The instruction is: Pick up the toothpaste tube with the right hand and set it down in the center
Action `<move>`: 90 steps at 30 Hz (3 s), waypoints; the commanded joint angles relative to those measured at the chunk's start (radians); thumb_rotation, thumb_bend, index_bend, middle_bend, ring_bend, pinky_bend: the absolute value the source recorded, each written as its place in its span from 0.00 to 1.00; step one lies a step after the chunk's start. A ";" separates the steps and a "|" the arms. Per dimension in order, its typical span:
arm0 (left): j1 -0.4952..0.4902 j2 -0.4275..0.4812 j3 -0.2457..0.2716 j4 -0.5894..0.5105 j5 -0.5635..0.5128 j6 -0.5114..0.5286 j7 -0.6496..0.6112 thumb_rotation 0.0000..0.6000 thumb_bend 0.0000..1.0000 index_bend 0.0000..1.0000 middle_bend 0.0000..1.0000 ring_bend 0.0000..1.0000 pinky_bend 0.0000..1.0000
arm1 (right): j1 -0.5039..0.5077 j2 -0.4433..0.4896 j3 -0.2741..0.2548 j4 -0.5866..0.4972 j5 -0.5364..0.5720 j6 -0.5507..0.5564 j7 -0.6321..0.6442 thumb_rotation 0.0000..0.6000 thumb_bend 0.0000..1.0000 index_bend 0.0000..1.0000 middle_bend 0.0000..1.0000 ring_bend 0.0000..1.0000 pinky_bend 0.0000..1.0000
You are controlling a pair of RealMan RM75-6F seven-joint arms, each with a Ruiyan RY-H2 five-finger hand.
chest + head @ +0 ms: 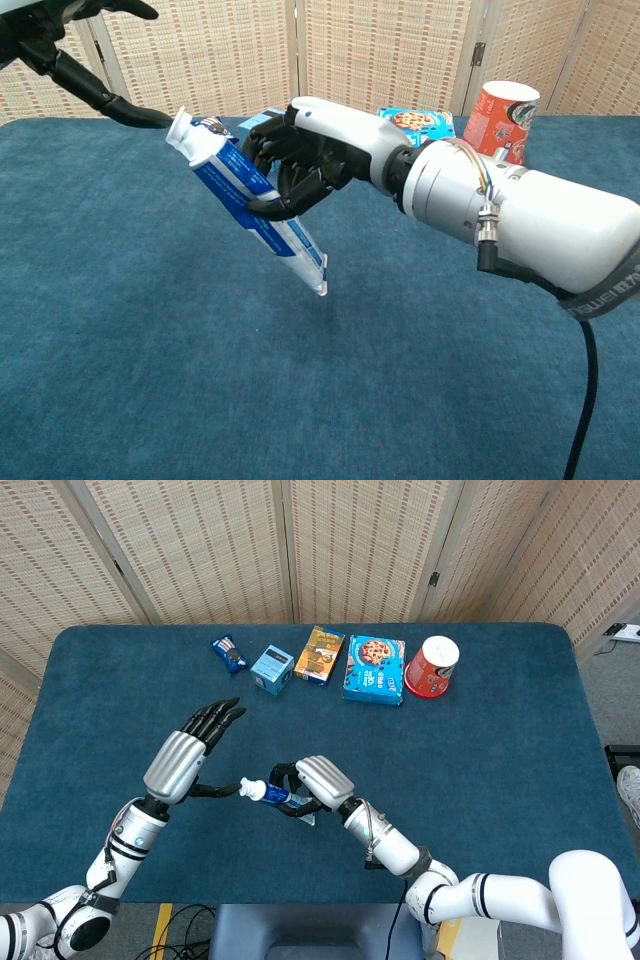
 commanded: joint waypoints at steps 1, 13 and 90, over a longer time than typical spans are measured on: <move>0.010 0.027 -0.014 -0.039 -0.060 -0.019 -0.052 0.95 0.09 0.04 0.04 0.06 0.14 | -0.005 0.009 0.005 -0.003 0.002 0.005 0.011 1.00 0.79 0.75 0.68 0.57 0.50; 0.004 0.049 -0.012 -0.040 -0.019 -0.054 -0.250 0.00 0.00 0.07 0.04 0.06 0.14 | 0.033 0.014 0.037 -0.048 0.045 -0.021 -0.069 1.00 0.79 0.75 0.68 0.57 0.50; -0.125 0.056 0.057 -0.092 -0.117 -0.235 0.067 0.00 0.00 0.00 0.00 0.04 0.13 | 0.083 -0.061 0.088 -0.074 0.205 -0.064 -0.084 1.00 0.84 0.79 0.73 0.62 0.52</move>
